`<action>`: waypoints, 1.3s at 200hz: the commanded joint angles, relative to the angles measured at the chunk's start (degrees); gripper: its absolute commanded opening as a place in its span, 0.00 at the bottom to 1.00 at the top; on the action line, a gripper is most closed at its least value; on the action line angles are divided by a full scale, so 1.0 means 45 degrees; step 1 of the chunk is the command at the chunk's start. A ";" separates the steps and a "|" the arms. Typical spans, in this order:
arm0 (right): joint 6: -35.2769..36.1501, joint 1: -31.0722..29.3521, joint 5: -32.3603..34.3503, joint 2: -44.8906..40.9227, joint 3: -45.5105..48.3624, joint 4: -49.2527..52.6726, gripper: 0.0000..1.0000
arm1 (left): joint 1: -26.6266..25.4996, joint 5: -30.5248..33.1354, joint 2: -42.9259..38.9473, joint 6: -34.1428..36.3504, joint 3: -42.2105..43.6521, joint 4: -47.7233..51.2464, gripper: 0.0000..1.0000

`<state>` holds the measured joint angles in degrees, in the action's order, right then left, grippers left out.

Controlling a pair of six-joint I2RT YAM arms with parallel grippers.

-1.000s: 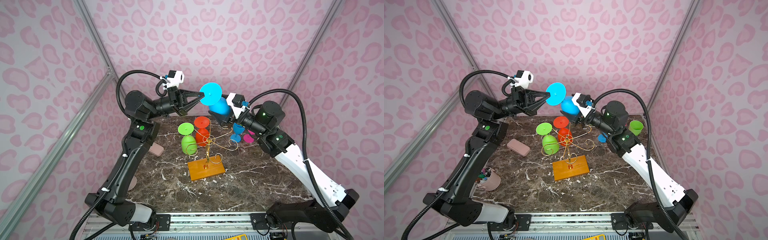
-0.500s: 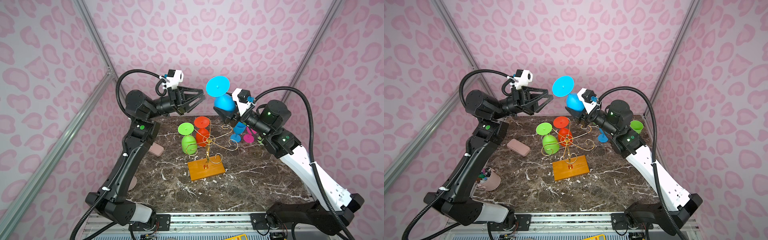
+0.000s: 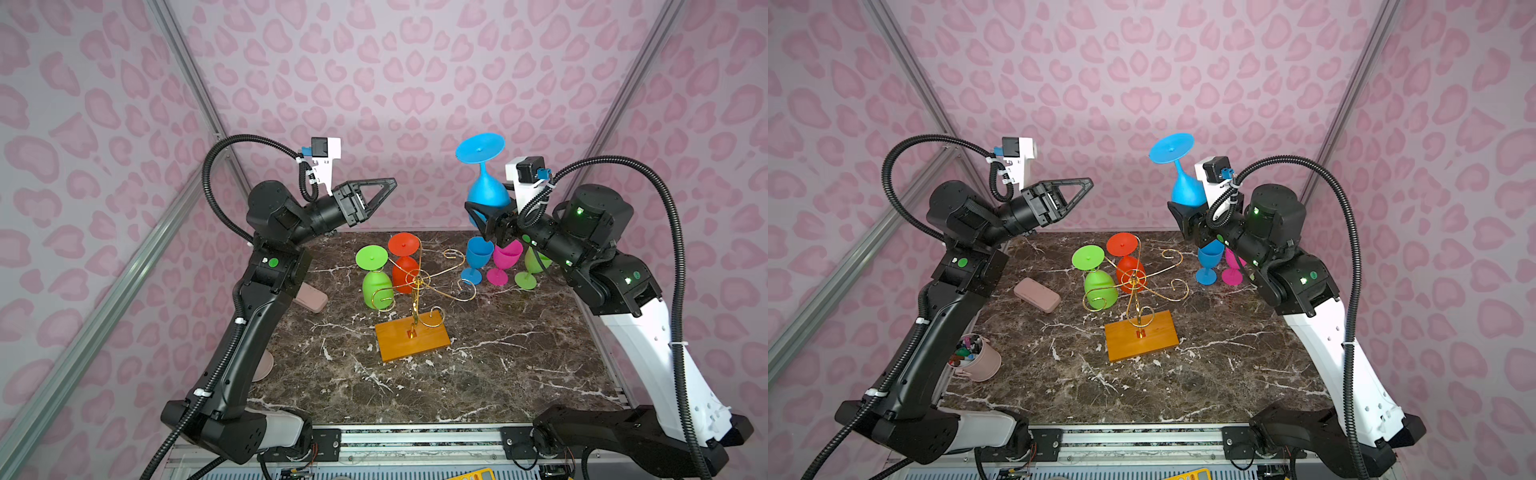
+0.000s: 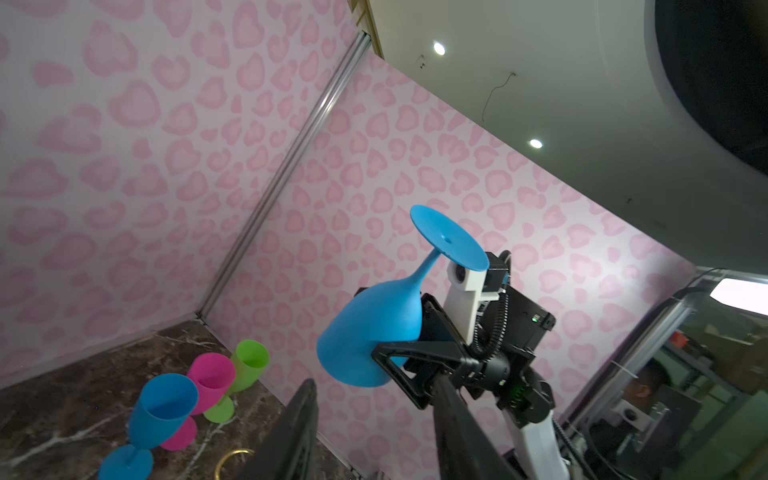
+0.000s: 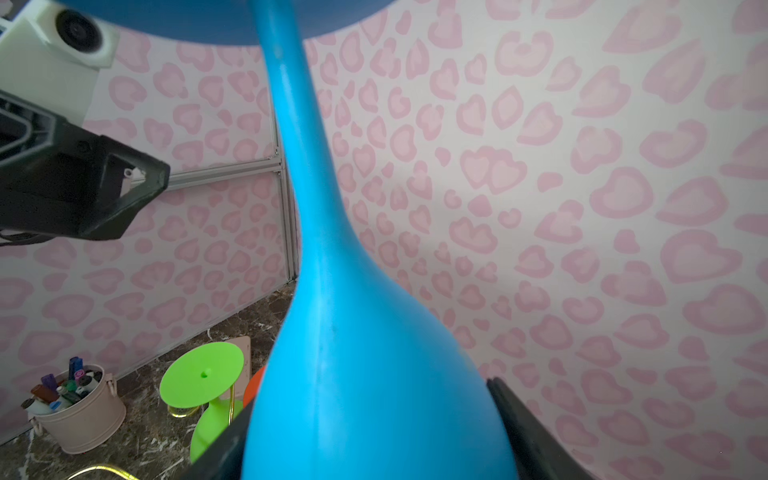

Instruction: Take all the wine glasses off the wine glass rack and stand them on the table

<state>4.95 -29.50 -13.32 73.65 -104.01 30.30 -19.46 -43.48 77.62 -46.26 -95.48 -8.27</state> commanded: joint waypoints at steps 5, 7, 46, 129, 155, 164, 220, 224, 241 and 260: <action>-0.0333 0.0016 0.0138 0.0096 -0.0418 0.1577 0.51 | -0.0029 0.2822 -0.0321 0.4530 0.0446 -0.0504 0.43; -0.0352 0.0023 0.0116 0.0123 -0.0451 0.1628 0.51 | -0.0040 0.2968 -0.0332 0.4756 0.0483 -0.0690 0.43; -0.0417 0.0021 -0.0148 0.0568 -0.0932 0.2345 0.50 | -0.0528 0.3908 -0.0419 0.9717 0.1577 -0.2853 0.47; -0.0377 -0.0642 -0.0760 0.1945 -0.2278 0.3169 0.46 | -0.1031 0.0209 0.0105 1.7477 0.1796 -0.2790 0.50; -0.0539 -0.0892 -0.1021 0.2074 -0.2206 0.3173 0.45 | -0.1102 0.0414 0.0277 1.7750 0.1693 -0.2918 0.50; -0.0601 -0.0978 -0.1081 0.2079 -0.2125 0.3144 0.44 | -0.1104 0.0416 0.0306 1.7815 0.1631 -0.2907 0.50; -0.0782 -0.1520 -0.1281 0.2254 -0.1908 0.3106 0.42 | -0.1219 0.0455 0.0456 1.8207 0.1376 -0.3064 0.45; -0.0787 -0.1549 -0.1310 0.2265 -0.1878 0.3081 0.42 | -0.1221 0.0421 0.0451 1.8224 0.1347 -0.3049 0.45; -0.0902 -0.1627 -0.1460 0.2328 -0.1797 0.2998 0.42 | -0.1258 0.0202 0.0502 1.8459 0.1258 -0.2844 0.43; -0.0983 -0.1722 -0.1658 0.2422 -0.1762 0.2958 0.41 | -0.1290 0.0192 0.0499 1.8595 0.1277 -0.2796 0.40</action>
<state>1.23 -36.73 -19.25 83.99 -112.53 44.82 -25.04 -41.76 79.72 35.70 -89.03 -19.77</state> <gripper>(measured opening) 0.715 0.417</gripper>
